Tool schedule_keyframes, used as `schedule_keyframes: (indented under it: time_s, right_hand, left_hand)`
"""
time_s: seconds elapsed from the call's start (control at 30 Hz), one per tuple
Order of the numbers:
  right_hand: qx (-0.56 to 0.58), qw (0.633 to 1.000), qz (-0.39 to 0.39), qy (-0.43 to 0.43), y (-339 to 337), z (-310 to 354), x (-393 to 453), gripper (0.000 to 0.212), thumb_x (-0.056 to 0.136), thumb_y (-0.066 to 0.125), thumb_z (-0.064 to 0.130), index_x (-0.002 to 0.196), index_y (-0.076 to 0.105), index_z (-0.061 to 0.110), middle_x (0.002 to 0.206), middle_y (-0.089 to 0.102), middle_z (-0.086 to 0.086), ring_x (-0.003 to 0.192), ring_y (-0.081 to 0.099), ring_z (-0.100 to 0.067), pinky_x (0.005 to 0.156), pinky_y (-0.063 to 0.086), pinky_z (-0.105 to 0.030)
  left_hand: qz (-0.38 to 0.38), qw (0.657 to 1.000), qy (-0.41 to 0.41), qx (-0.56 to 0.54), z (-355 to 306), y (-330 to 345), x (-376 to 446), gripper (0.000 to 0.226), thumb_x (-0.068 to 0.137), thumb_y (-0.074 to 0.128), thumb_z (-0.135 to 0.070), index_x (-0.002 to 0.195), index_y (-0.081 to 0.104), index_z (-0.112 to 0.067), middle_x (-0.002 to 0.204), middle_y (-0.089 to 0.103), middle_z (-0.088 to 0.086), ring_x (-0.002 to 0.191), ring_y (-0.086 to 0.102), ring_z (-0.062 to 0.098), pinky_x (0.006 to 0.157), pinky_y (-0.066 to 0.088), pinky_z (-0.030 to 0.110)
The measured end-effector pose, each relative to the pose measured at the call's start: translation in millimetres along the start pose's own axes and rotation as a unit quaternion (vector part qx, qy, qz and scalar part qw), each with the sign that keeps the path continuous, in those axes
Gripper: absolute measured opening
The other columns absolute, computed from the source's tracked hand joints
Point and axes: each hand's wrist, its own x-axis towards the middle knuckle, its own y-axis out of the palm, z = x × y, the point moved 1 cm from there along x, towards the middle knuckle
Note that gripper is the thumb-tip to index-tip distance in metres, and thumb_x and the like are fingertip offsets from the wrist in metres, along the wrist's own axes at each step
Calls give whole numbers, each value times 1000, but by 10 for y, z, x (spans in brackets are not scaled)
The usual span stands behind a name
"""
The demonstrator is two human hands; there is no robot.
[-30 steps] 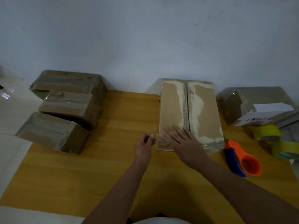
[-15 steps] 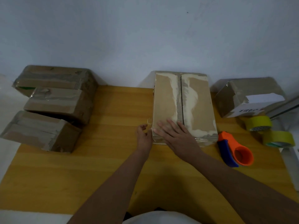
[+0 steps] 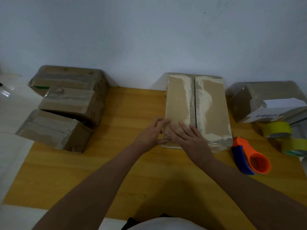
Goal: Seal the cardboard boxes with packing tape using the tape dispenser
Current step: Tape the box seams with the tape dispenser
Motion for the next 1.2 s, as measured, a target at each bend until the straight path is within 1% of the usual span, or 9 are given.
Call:
schedule_keyframes:
  time_s: [0.17,0.33,0.43,0.57,0.63,0.7,0.83,1.07,1.2]
  right_hand:
    - [9,1000,19,-4,38,-5,-8,78,86,59,7,152,25,33,159,26,4,146,25,-26,115,30,-50]
    - [48,998,27,-17,-70,-107,-45,58,97,45,42,151,28,32,161,22,5,151,9,-25,119,14,-55]
    - [132,985,-45,101,-150,-325,-260,53,101,30,50,152,19,39,163,10,11,151,2,-19,121,0,-47]
    - [288,865,-134,389,-71,-661,-721,58,102,36,43,154,18,26,161,22,0,148,20,-21,118,23,-48]
    - [382,798,-130,447,-28,-668,-764,59,100,46,36,152,23,23,150,42,-5,134,44,-24,104,43,-39]
    - [436,761,-133,461,-29,-631,-725,58,99,52,29,151,28,23,140,51,-3,124,52,-20,93,45,-30]
    - [475,738,-145,458,-82,-620,-690,59,99,53,22,152,27,20,145,46,-1,127,44,-10,101,40,-27]
    - [500,734,-133,440,-120,-649,-758,61,100,51,23,154,23,20,148,43,-2,133,43,-14,109,41,-39]
    - [515,745,-79,417,-107,-748,-925,57,98,54,25,147,29,38,124,56,14,106,56,6,84,49,-12]
  left_hand:
    - [25,997,10,73,-33,130,51,95,79,81,-24,155,24,-22,146,27,12,122,47,28,96,50,39]
    - [18,982,-1,190,-68,88,-50,105,77,50,-78,157,4,-27,165,-7,9,151,2,33,120,9,51]
    - [-20,971,87,222,-303,61,30,99,82,45,-76,157,16,-18,165,2,7,153,0,28,122,4,50]
    - [15,956,154,248,-717,309,353,98,85,54,-67,158,14,-15,166,4,3,153,1,21,123,13,48]
    - [47,953,129,270,-837,468,505,102,86,50,-69,158,6,-12,166,-7,2,153,-4,18,123,13,46]
    - [57,947,96,301,-869,578,598,105,86,47,-71,157,2,-9,165,-12,4,153,-3,20,123,10,47]
    - [25,941,79,328,-846,677,609,107,83,47,-74,157,11,-6,166,-2,10,152,9,26,121,11,51]
    - [48,956,77,280,-786,479,640,102,80,20,-86,158,5,-22,166,-10,0,152,-8,20,122,-2,52]
    - [56,957,57,278,-557,203,452,80,91,3,-74,158,7,-29,165,-8,-5,151,-15,21,121,-8,51]
